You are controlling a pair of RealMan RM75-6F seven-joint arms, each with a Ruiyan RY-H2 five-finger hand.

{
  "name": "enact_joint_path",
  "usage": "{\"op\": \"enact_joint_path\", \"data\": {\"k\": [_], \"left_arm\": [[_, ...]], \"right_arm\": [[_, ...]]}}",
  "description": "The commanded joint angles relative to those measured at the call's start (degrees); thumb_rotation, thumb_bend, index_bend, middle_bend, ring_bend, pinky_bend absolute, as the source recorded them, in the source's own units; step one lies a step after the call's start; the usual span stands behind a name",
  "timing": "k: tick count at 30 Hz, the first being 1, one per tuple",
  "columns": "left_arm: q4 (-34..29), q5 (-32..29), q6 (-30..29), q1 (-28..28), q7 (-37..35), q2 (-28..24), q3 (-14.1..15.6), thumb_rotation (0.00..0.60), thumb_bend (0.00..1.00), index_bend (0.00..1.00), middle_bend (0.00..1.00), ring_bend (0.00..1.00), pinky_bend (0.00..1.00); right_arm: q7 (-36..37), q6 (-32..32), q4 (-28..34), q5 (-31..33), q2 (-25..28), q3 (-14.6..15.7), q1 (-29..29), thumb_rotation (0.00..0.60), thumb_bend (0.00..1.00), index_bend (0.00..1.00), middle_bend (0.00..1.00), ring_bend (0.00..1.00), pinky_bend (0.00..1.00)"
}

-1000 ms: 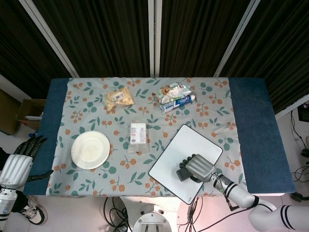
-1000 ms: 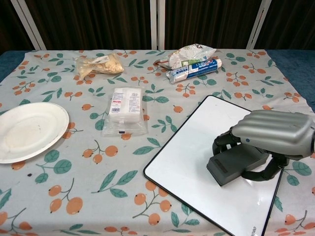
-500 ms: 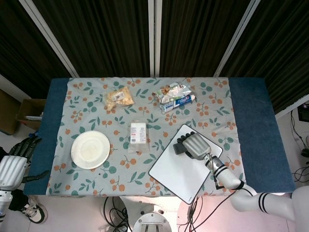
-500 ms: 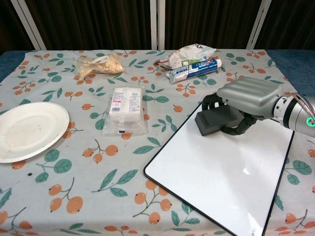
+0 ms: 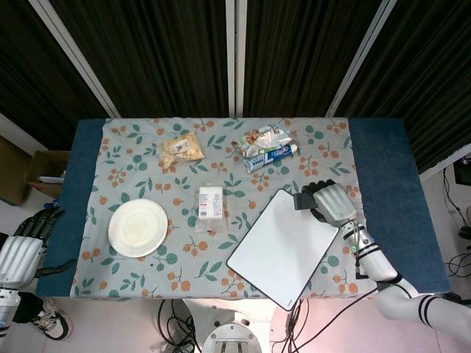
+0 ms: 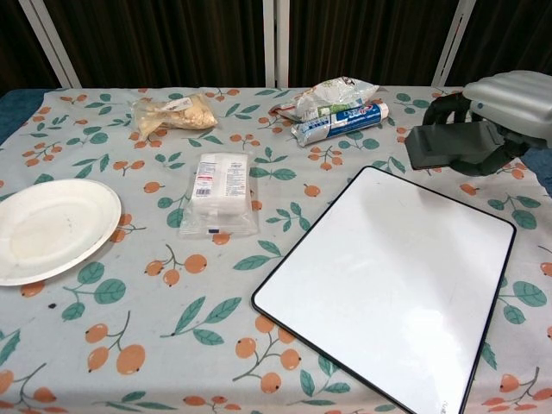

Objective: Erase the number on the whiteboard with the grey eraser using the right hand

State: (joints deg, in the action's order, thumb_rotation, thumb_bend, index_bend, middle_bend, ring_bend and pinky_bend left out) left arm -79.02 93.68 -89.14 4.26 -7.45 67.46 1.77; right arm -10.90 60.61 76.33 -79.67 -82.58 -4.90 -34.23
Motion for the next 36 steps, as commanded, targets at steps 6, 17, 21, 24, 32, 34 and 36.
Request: {"op": "enact_joint_path", "data": {"k": [6, 17, 21, 24, 32, 34, 36], "left_arm": [[-0.6, 0.2, 0.3, 0.2, 0.8, 0.1, 0.1, 0.464, 0.06, 0.1, 0.09, 0.08, 0.18], [-1.1, 0.2, 0.3, 0.2, 1.3, -0.1, 0.1, 0.465, 0.06, 0.1, 0.09, 0.08, 0.18], [-1.3, 0.3, 0.2, 0.2, 1.3, -0.2, 0.1, 0.465, 0.06, 0.1, 0.09, 0.08, 0.18], [-1.4, 0.4, 0.2, 0.2, 1.4, -0.3, 0.1, 0.464, 0.06, 0.1, 0.09, 0.08, 0.18], [-1.6, 0.6, -0.5, -0.1, 1.6, -0.3, 0.2, 0.465, 0.06, 0.1, 0.09, 0.08, 0.18], [-1.6, 0.7, -0.7, -0.2, 1.7, -0.3, 0.1, 0.464, 0.06, 0.1, 0.09, 0.08, 0.18], [-1.7, 0.8, -1.0, -0.2, 1.7, -0.4, 0.1, 0.465, 0.06, 0.1, 0.09, 0.08, 0.18]], "right_arm": [[3.8, -6.8, -8.1, 5.6, -0.5, 0.4, 1.0, 0.6, 0.42, 0.78, 0.66, 0.61, 0.75], [6.3, -7.6, -17.2, 4.3, -5.0, 0.9, 1.1, 0.6, 0.4, 0.66, 0.6, 0.57, 0.69], [7.4, -9.5, -17.3, 2.9, -3.9, 2.1, 0.8, 0.6, 0.27, 0.18, 0.21, 0.15, 0.31], [8.0, -9.2, -16.3, 2.5, -3.1, 2.0, 0.9, 0.6, 0.16, 0.0, 0.0, 0.0, 0.01], [11.2, 0.3, -10.9, -2.2, 0.6, 2.3, 4.1, 0.6, 0.12, 0.0, 0.0, 0.0, 0.0], [11.7, 5.9, -8.1, -4.3, 2.7, 2.7, 6.4, 0.6, 0.12, 0.0, 0.0, 0.0, 0.0], [11.2, 12.8, -5.1, -6.5, 5.2, 3.5, 9.8, 0.6, 0.11, 0.0, 0.0, 0.0, 0.0]]}}
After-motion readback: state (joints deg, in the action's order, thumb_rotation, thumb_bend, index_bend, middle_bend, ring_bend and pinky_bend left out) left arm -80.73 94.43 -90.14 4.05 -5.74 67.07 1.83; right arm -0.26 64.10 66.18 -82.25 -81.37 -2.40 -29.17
